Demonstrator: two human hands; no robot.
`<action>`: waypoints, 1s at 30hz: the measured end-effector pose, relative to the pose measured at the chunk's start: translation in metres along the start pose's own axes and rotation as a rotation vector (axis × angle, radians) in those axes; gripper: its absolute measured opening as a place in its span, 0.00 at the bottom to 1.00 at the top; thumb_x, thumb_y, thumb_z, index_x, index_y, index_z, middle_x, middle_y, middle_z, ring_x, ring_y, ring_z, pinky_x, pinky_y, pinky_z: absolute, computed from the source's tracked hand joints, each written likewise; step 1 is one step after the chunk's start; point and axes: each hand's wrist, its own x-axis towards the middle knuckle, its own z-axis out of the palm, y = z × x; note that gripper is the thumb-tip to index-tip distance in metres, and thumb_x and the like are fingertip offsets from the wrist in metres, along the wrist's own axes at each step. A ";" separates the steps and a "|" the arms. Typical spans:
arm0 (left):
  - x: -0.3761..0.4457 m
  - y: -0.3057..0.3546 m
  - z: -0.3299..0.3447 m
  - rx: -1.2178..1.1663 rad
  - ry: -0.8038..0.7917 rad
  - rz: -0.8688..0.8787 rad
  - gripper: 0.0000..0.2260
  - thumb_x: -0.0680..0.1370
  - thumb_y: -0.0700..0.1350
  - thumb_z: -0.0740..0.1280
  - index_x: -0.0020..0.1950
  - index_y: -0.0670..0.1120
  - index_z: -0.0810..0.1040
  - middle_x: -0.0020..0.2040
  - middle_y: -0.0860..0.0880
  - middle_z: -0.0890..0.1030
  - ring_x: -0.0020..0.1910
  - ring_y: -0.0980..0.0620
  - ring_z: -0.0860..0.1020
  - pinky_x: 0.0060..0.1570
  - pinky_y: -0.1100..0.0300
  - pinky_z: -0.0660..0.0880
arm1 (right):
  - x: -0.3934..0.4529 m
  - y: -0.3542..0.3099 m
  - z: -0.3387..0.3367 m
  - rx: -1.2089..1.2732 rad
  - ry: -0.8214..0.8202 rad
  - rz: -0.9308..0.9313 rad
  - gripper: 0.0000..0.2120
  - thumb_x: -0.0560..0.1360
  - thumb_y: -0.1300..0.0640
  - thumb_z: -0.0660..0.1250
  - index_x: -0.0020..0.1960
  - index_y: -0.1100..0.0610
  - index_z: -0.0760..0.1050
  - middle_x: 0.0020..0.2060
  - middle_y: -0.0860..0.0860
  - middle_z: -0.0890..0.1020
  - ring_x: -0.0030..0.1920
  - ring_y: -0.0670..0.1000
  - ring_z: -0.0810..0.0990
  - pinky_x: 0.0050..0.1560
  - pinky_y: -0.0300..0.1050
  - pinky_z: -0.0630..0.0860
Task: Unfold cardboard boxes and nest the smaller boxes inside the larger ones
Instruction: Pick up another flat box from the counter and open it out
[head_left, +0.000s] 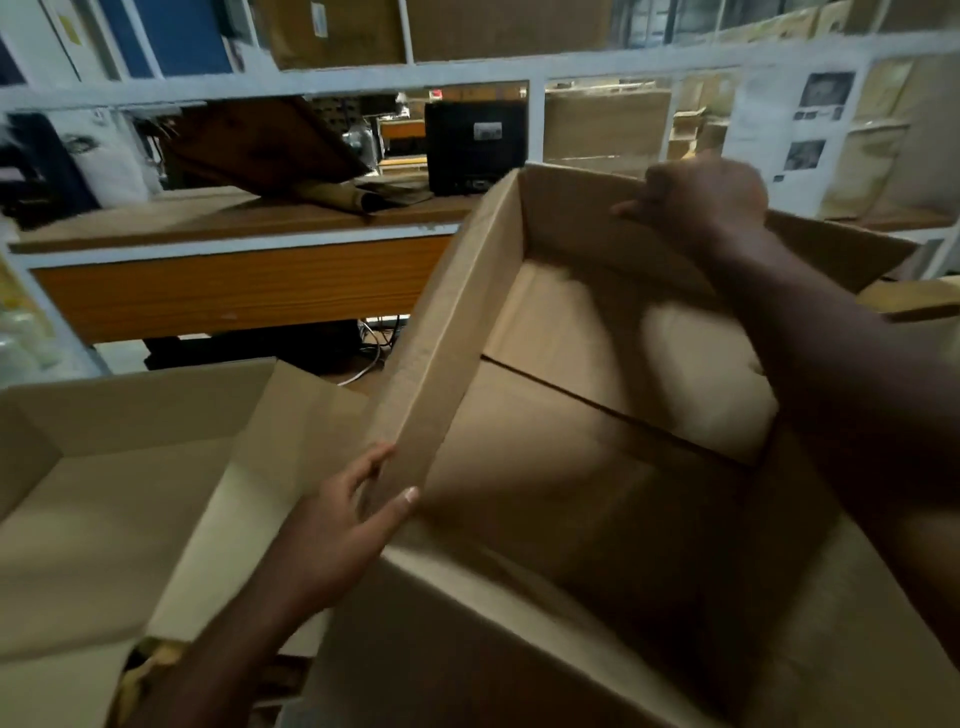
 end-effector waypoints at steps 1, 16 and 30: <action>-0.011 -0.004 -0.007 0.038 0.053 0.009 0.30 0.76 0.61 0.71 0.78 0.62 0.69 0.71 0.62 0.74 0.67 0.59 0.75 0.65 0.55 0.75 | 0.003 -0.008 -0.012 -0.002 0.019 0.016 0.25 0.79 0.34 0.67 0.55 0.56 0.81 0.44 0.58 0.81 0.44 0.61 0.80 0.43 0.55 0.76; -0.015 -0.014 -0.031 0.178 0.594 -0.124 0.43 0.74 0.49 0.77 0.83 0.56 0.56 0.83 0.51 0.61 0.79 0.42 0.64 0.73 0.40 0.64 | 0.031 -0.036 -0.090 0.086 0.183 0.016 0.32 0.77 0.26 0.61 0.44 0.57 0.75 0.34 0.58 0.71 0.42 0.65 0.80 0.40 0.53 0.70; -0.053 0.068 -0.126 0.370 1.067 -0.039 0.12 0.79 0.48 0.73 0.62 0.50 0.85 0.50 0.52 0.86 0.48 0.51 0.83 0.49 0.54 0.78 | 0.096 -0.093 -0.063 0.495 0.128 -0.158 0.33 0.78 0.29 0.65 0.55 0.61 0.82 0.45 0.63 0.80 0.48 0.66 0.81 0.46 0.57 0.77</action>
